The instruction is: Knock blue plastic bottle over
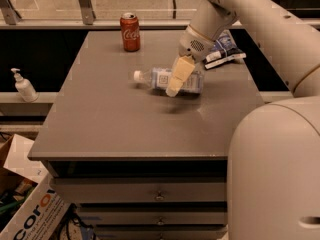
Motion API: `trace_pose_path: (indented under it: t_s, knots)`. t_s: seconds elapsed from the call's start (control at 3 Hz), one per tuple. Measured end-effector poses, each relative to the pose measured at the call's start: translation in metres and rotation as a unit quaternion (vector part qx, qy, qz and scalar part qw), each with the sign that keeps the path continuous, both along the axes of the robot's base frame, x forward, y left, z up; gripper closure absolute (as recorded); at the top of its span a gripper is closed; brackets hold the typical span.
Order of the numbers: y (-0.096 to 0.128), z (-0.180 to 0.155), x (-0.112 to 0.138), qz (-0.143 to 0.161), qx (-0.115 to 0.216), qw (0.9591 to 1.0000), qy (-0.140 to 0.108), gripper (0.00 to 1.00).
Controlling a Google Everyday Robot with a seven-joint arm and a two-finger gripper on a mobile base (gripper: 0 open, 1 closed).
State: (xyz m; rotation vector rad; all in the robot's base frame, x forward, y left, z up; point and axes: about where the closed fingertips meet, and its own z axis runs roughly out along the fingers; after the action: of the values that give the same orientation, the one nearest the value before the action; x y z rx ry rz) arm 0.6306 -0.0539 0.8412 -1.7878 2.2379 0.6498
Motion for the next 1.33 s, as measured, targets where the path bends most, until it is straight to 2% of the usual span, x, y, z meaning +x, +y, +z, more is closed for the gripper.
trace_pose_path:
  t_s: [0.33,0.67,1.0,1.33]
  knots:
    - [0.003,0.002,-0.002,0.007,0.009,0.9999,-0.002,0.00]
    - [0.006,0.020,-0.006,0.013,0.036,0.9990,-0.024,0.00]
    - [0.003,0.049,-0.017,0.019,0.062,0.9954,-0.071,0.00]
    - [-0.001,0.079,-0.035,0.030,0.088,0.9876,-0.127,0.00]
